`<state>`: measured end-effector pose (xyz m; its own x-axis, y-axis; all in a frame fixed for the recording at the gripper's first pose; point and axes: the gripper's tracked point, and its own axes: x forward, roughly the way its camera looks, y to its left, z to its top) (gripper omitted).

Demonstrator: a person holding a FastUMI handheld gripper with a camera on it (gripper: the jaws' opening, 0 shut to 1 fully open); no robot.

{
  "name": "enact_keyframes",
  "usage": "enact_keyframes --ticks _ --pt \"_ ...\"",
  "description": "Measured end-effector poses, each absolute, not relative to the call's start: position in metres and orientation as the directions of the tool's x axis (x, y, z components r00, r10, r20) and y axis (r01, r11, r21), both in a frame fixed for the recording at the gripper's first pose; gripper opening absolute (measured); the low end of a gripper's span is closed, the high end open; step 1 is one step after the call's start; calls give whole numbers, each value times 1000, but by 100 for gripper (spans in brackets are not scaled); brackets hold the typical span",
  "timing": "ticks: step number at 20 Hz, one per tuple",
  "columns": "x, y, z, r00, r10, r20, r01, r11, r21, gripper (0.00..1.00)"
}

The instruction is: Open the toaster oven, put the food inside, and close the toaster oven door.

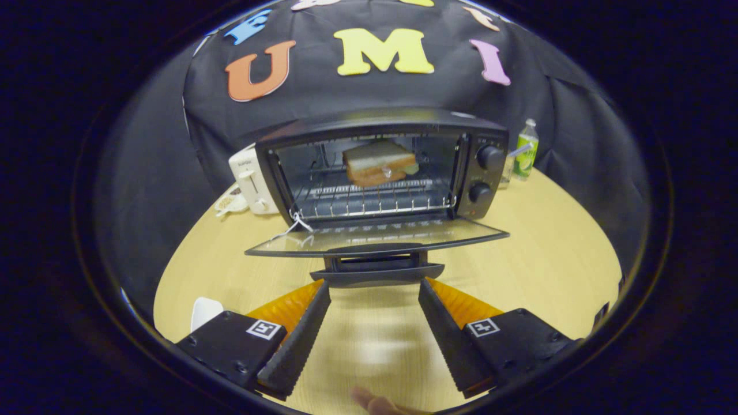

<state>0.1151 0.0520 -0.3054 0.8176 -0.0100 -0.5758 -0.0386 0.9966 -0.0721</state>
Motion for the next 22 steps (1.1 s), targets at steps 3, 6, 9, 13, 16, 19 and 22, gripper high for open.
enact_keyframes --ticks 3,6,9,13,16,19,22 --pt "126 52 -291 873 -10 -487 -29 997 -73 100" --pt "143 53 -267 928 27 -371 -41 999 -32 100" --pt "156 59 -253 958 49 -282 -61 998 -35 100" --pt "159 61 -214 994 54 -100 -61 996 -60 100" --pt "144 61 -190 998 47 -29 -50 994 -94 100" --pt "125 58 -168 999 40 -7 -40 991 -126 100" --pt "103 58 -141 999 45 1 -45 991 -128 100"
